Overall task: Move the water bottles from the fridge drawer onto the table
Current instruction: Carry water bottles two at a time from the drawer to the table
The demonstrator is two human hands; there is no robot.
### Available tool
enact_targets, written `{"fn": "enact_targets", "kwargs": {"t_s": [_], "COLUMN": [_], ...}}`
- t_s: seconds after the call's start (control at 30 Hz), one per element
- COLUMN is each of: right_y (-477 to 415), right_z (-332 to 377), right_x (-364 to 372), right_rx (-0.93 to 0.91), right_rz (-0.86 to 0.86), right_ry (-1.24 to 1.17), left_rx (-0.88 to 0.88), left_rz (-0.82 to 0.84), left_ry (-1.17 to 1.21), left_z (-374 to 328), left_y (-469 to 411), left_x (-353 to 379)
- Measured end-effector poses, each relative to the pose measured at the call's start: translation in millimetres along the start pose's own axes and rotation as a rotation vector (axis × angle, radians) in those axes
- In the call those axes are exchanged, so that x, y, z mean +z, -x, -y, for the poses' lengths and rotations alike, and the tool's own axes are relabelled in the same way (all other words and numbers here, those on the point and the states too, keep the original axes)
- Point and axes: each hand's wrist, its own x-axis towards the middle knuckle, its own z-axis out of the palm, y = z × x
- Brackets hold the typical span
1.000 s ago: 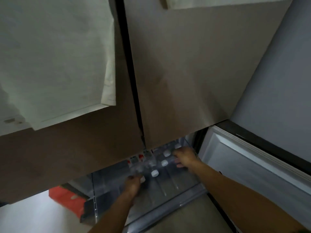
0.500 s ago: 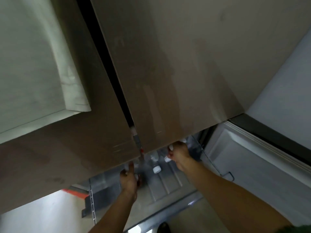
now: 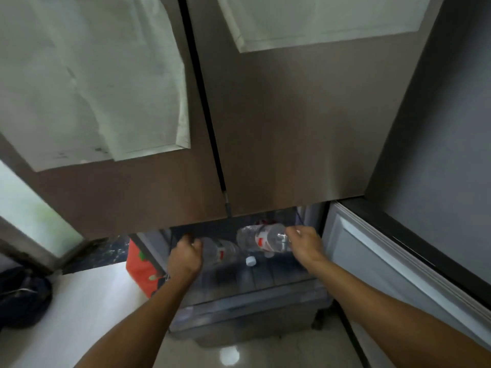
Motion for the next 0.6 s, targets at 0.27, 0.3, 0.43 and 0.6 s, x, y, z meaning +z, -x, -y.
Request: {"fn": "enact_targets", "kwargs": {"t_s": [0.27, 0.3, 0.43, 0.6], "right_y": [61, 68, 105, 160], "right_z": [39, 49, 95, 143], "right_x": [-36, -35, -28, 7], "right_rx": [-0.36, -0.415, -0.656, -0.94], "right_rz": [0.132, 0.14, 0.128, 0.168], "right_ry": [0.241, 0.264, 0.391, 0.462], "left_rx": [0.201, 0.205, 0.198, 0.157], "left_rz": [-0.236, -0.273, -0.439, -0.546], "left_ry": [-0.228, -0.247, -0.34, -0.426], "left_z": [-21, -21, -16, 21], "left_y": [105, 117, 157, 210], "left_x": [-79, -91, -142, -203]}}
